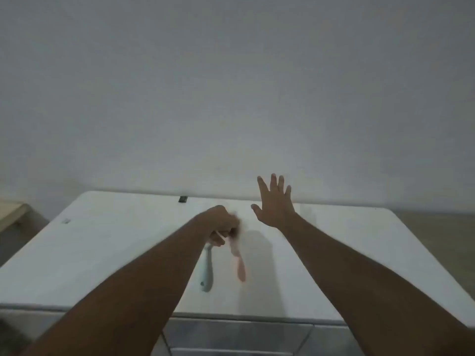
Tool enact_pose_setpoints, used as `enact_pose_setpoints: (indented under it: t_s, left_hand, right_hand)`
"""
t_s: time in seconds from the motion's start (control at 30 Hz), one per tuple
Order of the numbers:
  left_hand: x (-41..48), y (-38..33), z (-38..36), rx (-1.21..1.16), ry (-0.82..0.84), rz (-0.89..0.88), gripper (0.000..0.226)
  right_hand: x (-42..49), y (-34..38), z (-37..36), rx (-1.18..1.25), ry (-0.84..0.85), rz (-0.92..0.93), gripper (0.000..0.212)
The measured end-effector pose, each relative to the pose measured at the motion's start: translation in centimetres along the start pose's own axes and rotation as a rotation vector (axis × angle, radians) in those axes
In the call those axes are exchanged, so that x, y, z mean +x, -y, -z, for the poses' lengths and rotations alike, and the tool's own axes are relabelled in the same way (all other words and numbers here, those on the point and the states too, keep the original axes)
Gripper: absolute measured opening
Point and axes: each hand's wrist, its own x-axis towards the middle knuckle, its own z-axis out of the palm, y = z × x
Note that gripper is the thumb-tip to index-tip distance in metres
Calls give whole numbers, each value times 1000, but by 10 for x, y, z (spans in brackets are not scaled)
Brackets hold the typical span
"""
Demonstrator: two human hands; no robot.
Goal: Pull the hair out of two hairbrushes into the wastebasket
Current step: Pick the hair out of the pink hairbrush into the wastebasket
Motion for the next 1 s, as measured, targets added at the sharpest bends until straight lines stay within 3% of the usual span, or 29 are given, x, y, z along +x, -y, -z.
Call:
enact_pose_setpoints:
  t_s: [0.07,0.23,0.37,0.57,0.67,1.0]
  left_hand:
    - [-1,11,-15,74,56,58,25]
    - [12,34,-53,236,53,43,53]
    - [16,39,-68,183,41,-13,39]
    - [4,56,-75,-81,-70,-67,20]
    - [-5,66,-68,-336,-117,-109,18]
    - [-75,113,-7,-775,-579,-200,25]
  right_hand:
    - [-8,5,-19,-28,29,-2,85]
    - [-18,9,-62,-53,16,37,83]
    - [-25,7,-85,-79,-35,64,80]
    - [-36,2,-96,-55,-121,21,66]
    - [-39,12,-85,7,-127,30,62]
    - [-33,110,-31,223,-234,283,61]
